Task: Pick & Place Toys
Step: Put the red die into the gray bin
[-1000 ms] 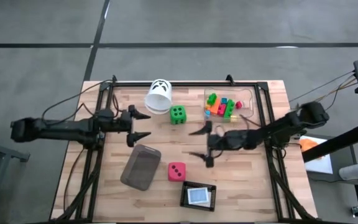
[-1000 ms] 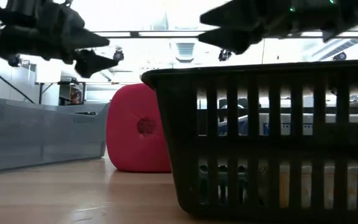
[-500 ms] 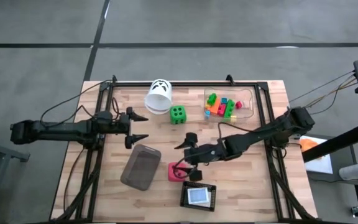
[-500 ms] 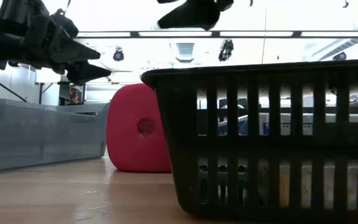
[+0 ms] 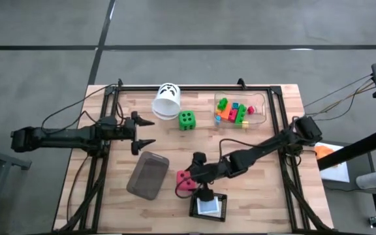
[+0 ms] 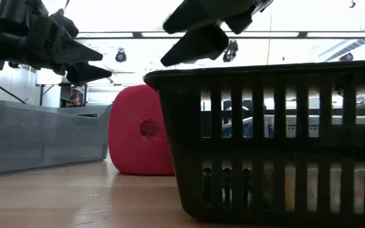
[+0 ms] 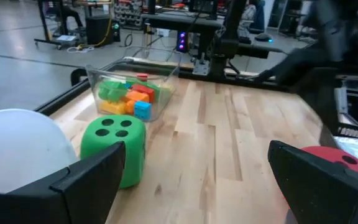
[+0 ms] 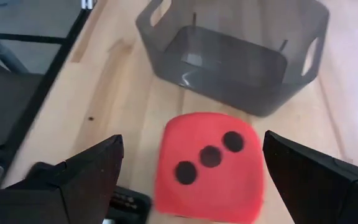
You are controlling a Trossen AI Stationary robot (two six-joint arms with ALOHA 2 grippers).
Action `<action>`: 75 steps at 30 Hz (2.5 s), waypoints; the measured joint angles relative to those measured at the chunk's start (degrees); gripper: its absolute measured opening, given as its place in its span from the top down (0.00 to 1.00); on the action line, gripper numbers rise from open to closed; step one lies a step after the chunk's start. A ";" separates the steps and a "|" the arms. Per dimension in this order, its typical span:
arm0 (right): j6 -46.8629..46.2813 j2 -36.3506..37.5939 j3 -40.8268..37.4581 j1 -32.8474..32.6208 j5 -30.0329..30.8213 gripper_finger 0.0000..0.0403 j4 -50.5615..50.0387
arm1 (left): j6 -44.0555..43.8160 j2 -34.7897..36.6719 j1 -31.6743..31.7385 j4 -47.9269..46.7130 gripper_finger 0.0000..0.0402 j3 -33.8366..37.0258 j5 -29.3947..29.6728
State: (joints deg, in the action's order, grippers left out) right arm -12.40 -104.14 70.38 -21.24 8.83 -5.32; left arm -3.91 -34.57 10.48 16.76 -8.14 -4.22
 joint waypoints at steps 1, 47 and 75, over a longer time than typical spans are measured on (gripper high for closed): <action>-0.82 -0.13 0.24 -0.47 0.00 0.06 -0.31 | -0.08 -0.02 -0.02 -0.07 0.02 0.02 0.51; -4.27 -19.67 27.09 -3.73 17.67 0.79 -36.93 | -0.45 -0.02 0.00 -0.37 0.02 0.04 1.89; 13.05 -7.44 16.17 -4.67 9.07 0.83 -8.96 | -0.48 -0.02 -0.02 -0.37 0.02 0.08 1.87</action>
State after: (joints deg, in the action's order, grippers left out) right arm 0.65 -111.59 86.55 -25.91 17.90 -14.28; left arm -4.38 -34.59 10.46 16.38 -8.05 -2.35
